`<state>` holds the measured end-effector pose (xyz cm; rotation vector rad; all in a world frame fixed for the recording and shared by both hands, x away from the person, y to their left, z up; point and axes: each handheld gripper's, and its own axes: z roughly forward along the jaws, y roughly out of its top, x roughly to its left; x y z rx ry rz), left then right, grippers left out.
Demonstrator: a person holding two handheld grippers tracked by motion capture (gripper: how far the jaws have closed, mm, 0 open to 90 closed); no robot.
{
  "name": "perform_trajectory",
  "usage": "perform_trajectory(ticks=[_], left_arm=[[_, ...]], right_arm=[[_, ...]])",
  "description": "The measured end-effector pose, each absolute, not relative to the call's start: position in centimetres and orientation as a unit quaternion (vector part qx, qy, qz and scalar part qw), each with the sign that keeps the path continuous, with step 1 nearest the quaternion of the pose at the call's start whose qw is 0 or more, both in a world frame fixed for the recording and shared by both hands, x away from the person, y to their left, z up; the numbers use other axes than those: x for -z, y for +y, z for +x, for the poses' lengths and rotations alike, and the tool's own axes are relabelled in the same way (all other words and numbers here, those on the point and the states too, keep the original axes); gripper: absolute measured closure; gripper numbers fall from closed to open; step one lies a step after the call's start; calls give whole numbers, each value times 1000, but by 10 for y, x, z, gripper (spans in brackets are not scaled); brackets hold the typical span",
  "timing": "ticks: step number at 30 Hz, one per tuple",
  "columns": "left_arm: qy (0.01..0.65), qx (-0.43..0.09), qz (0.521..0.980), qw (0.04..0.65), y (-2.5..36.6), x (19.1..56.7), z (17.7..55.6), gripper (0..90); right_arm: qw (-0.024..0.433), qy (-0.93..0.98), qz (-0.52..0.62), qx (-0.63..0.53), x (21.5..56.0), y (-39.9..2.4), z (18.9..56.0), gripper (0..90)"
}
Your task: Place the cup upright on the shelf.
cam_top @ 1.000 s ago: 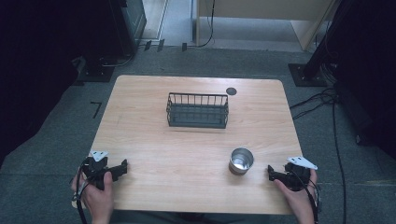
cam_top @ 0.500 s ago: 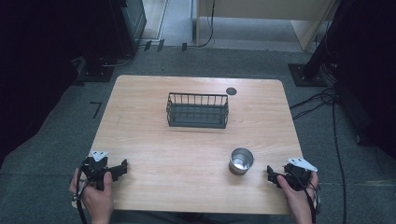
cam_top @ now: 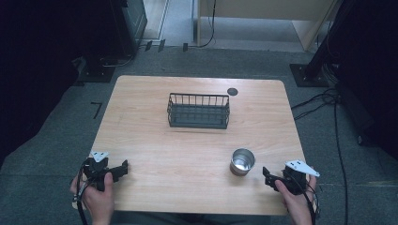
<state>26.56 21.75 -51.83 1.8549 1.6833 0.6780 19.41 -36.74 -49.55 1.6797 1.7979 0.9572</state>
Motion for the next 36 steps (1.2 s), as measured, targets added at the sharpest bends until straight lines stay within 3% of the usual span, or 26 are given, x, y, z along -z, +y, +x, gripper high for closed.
perform_trajectory(ticks=[28, 36], left_arm=[[625, -251, 688, 270, 217, 518, 266, 0], [625, -252, 688, 270, 217, 518, 266, 0]], right_arm=[[202, 720, 526, -406, 470, -300, 193, 17], [210, 721, 528, -397, 471, -287, 203, 6]])
